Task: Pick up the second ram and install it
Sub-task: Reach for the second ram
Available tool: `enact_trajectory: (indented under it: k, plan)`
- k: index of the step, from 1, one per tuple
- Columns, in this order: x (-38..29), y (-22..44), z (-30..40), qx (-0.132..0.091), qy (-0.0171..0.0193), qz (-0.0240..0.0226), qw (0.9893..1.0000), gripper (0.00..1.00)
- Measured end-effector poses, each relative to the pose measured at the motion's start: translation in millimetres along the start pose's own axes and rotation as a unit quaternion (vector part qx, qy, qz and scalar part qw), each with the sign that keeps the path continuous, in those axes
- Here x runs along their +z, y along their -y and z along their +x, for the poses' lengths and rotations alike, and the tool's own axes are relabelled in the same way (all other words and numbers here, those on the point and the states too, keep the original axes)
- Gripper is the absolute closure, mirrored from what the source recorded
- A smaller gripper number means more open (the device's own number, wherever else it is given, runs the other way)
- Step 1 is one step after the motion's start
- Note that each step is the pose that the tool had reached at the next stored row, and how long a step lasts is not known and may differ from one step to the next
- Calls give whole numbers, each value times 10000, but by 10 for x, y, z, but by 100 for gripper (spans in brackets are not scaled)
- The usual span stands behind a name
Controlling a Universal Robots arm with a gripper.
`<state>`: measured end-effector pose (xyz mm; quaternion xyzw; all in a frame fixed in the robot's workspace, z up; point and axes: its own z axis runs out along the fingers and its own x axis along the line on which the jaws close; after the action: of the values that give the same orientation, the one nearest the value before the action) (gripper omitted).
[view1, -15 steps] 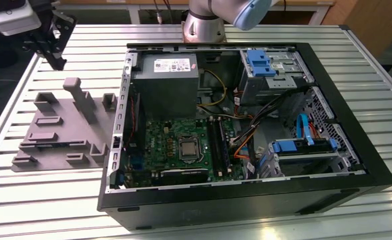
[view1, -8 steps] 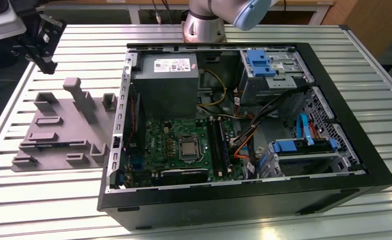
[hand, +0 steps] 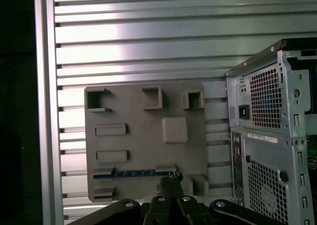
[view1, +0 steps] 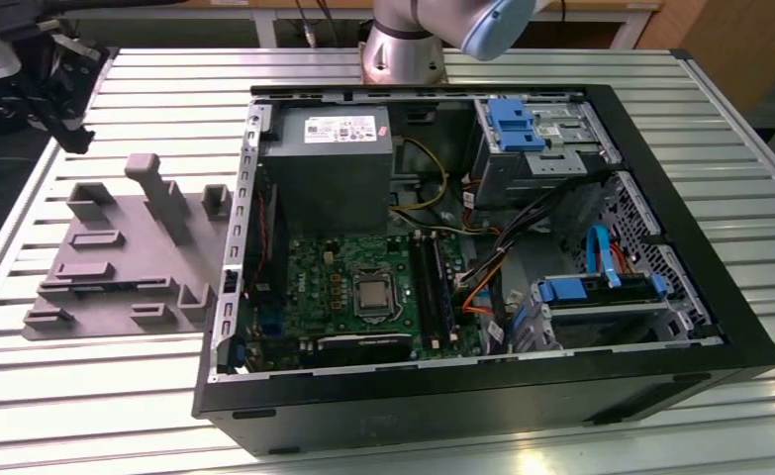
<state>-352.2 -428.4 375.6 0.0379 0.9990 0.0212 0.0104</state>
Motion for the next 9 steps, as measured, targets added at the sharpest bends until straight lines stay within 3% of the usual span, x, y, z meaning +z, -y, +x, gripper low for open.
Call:
enact_trajectory:
  k: [9]
  plan:
    - [9, 86, 247, 0, -7, 3, 10000, 89]
